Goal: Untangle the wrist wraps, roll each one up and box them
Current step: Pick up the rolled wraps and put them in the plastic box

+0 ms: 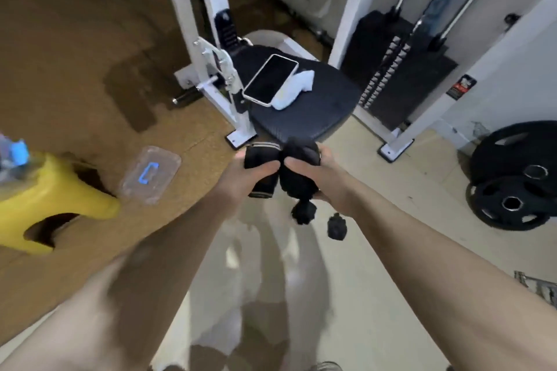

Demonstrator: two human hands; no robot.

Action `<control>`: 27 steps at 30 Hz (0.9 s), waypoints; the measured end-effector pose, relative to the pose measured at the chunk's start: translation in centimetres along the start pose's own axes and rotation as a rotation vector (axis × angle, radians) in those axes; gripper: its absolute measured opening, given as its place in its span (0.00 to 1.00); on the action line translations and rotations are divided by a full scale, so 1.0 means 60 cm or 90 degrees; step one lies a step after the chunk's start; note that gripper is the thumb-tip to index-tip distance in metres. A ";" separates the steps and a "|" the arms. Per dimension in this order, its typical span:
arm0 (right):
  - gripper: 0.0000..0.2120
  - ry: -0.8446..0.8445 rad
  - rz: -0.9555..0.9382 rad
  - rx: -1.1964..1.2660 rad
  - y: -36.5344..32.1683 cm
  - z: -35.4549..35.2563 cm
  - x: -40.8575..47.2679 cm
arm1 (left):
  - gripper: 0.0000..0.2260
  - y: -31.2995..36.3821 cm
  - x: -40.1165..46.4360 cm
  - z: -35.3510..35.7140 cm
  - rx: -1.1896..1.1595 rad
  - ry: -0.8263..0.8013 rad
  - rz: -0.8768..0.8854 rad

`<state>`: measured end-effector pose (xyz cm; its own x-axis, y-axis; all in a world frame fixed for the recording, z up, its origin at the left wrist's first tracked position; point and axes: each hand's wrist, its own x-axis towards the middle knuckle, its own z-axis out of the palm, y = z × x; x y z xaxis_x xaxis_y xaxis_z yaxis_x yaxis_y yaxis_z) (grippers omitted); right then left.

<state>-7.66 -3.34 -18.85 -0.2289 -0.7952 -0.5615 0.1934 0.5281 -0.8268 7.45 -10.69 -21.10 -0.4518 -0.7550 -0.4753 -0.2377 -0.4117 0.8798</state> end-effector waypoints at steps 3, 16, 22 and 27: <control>0.33 -0.003 -0.005 -0.045 -0.033 0.186 0.033 | 0.16 -0.001 -0.032 -0.181 -0.057 0.081 -0.013; 0.32 -0.110 0.022 -0.185 -0.093 0.942 0.243 | 0.17 -0.082 -0.084 -0.962 -0.017 0.383 -0.062; 0.29 -0.106 0.032 -0.246 -0.064 1.120 0.366 | 0.21 -0.141 -0.044 -1.171 0.020 0.528 -0.107; 0.30 -0.147 0.047 -0.328 -0.023 1.251 0.477 | 0.25 -0.199 0.024 -1.300 0.172 0.521 -0.178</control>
<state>57.14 -49.19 -31.31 -0.0070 -0.7641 -0.6450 -0.3031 0.6163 -0.7268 76.74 -46.66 -32.81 0.3803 -0.8147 -0.4377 -0.4872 -0.5788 0.6539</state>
